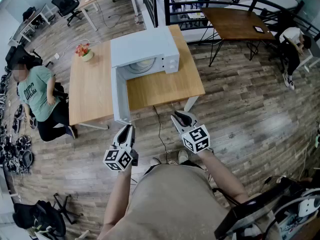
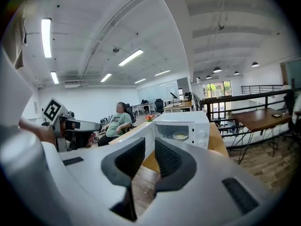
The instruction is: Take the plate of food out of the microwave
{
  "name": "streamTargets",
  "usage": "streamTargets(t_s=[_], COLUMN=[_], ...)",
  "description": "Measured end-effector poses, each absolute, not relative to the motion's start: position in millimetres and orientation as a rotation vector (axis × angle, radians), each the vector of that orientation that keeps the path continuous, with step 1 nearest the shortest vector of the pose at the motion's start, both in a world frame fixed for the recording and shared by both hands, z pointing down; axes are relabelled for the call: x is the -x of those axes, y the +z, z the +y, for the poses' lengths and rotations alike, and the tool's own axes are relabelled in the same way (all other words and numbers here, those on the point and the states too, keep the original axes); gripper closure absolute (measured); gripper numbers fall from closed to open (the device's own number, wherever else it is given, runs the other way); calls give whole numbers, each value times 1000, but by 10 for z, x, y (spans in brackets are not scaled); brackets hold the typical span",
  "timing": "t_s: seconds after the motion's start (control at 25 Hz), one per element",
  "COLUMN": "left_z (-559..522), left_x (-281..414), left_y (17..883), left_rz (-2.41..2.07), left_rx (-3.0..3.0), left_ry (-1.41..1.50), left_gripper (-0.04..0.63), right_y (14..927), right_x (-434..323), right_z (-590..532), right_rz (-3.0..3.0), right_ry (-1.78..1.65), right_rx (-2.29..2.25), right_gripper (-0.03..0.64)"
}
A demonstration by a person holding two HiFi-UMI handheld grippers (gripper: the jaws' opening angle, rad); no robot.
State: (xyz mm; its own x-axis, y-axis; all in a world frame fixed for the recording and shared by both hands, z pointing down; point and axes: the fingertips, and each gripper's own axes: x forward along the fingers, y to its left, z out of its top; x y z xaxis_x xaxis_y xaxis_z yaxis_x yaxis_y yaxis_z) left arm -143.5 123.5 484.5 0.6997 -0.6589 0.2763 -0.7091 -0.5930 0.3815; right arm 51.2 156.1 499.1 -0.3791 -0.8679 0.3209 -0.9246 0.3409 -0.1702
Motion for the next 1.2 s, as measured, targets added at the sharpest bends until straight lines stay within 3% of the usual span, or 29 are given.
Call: streamTargets(t_s=[1.2], left_z=[1442], left_x=[1010], left_y=[4863], left_rz=[-1064], left_rx=[-2422], left_ry=[152], left_gripper=[537], right_y=[4947], right_x=[-782], right_z=[1729], right_rz=[-2559], right_ry=[726], right_rx=[-1622], right_gripper=[528])
